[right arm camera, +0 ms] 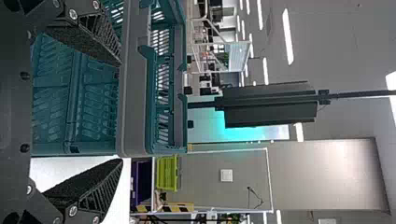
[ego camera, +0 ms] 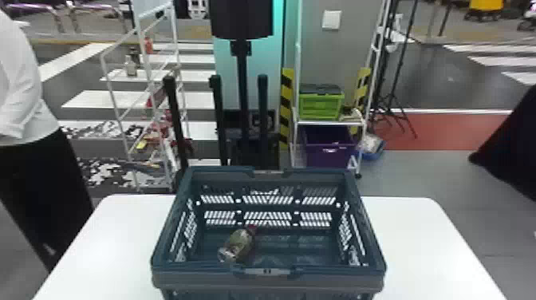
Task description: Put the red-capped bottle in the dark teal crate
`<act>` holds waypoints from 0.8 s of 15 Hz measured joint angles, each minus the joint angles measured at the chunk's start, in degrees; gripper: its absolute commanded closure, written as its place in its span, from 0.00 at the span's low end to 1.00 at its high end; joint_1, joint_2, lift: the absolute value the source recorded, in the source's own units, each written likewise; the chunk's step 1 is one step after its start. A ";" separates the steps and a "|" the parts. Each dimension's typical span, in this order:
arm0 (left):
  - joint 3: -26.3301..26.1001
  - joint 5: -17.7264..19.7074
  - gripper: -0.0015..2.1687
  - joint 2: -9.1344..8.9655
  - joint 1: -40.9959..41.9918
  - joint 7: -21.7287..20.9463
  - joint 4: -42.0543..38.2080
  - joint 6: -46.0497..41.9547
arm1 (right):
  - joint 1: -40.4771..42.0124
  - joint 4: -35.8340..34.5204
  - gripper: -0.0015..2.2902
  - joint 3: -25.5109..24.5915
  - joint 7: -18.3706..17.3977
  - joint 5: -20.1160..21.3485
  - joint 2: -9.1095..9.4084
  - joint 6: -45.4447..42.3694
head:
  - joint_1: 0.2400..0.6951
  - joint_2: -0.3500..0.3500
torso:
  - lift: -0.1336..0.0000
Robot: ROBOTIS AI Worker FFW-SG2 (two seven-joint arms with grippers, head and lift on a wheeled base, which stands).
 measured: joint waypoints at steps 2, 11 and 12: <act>-0.69 -0.12 0.03 0.00 0.30 0.16 -0.24 -0.13 | -0.03 0.04 0.07 0.17 0.00 0.04 0.08 0.00 | 0.57 0.50 | 1.00; -1.59 -0.52 0.03 0.00 0.58 3.40 -0.57 0.14 | 0.20 0.06 0.07 0.27 0.00 0.07 0.09 -0.03 | 0.57 0.50 | 1.00; -1.62 -0.57 0.03 0.00 0.58 3.47 -0.57 0.24 | 0.21 0.06 0.07 0.30 0.00 0.10 0.12 -0.04 | 0.57 0.50 | 1.00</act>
